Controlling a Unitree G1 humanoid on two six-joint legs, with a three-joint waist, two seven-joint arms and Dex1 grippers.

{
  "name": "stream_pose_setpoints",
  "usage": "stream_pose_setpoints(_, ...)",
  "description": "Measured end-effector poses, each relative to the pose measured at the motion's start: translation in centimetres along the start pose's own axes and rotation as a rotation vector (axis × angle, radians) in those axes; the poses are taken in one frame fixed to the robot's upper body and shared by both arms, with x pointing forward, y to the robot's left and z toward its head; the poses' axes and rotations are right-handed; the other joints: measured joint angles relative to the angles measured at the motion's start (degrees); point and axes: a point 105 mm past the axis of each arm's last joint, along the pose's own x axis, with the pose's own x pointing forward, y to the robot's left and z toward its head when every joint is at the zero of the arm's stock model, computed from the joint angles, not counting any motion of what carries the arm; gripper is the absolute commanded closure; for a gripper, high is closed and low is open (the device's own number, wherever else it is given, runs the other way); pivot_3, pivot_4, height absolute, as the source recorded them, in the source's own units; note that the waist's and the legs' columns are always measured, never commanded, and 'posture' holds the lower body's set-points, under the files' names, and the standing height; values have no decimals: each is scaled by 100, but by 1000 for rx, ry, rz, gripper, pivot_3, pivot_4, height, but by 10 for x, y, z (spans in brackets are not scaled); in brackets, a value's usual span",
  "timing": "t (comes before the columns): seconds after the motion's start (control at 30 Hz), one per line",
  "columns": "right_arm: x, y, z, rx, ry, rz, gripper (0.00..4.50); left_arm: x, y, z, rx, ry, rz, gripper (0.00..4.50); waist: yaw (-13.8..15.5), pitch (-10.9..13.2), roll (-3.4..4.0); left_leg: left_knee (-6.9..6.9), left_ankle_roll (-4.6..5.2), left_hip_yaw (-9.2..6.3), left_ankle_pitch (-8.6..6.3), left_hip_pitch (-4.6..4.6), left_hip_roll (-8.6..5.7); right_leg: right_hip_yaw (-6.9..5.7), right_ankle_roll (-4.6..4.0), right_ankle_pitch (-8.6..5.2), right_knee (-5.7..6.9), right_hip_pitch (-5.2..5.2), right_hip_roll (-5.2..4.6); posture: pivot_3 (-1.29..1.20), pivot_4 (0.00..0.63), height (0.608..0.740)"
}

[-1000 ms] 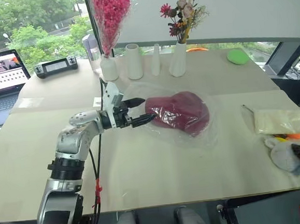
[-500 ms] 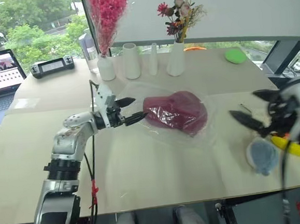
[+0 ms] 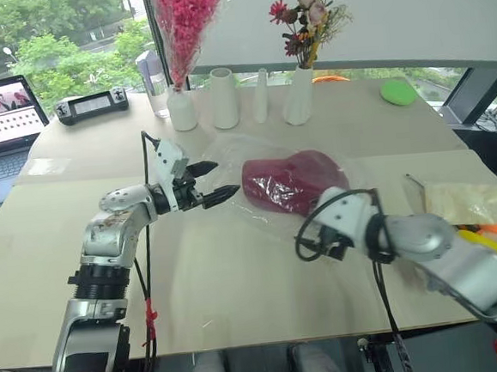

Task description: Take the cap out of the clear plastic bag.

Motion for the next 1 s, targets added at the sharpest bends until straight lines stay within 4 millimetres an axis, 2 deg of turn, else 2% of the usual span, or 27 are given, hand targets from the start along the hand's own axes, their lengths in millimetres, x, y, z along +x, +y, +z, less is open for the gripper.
stream_pose_setpoints(0.2, 35, 0, 10, -106, -21, 2, 15, 0, -1, 1, 1, 7, 5, 0, 8, 0, 0, 7, 0, 0, 0, -1, 4, -3, 32, 25, 4, 0, 3, 0, 150, 740)
stream_pose_setpoints(0.37, 54, 4, -4, -174, 35, 0, 15, -1, -2, 5, 17, 6, 12, 0, 27, 0, 0, 6, 0, -1, 0, -3, 3, -6, 14, 36, 4, 1, 3, 0, 150, 740)
stream_pose_setpoints(0.5, 61, -10, -14, -261, 62, -60, 15, -4, -6, 7, 22, 7, 19, 0, 27, 0, 0, 11, 0, -1, 1, 11, 4, -8, 16, 37, 5, 16, 2, 0, 150, 740)
stream_pose_setpoints(0.77, 75, -31, -31, -161, 66, -153, 15, -8, -5, 6, 24, 8, 46, 0, 18, -8, -9, 29, 3, -1, 3, 32, 11, -18, 4, 13, 5, 45, -1, 0, 150, 740)
stream_pose_setpoints(1.0, 103, -43, -33, -102, 56, -246, 15, -8, -6, 6, 16, 9, 48, 0, -22, -29, -25, 27, 3, 1, 3, 79, 14, -17, -4, 20, 9, 81, 0, 0, 150, 740)
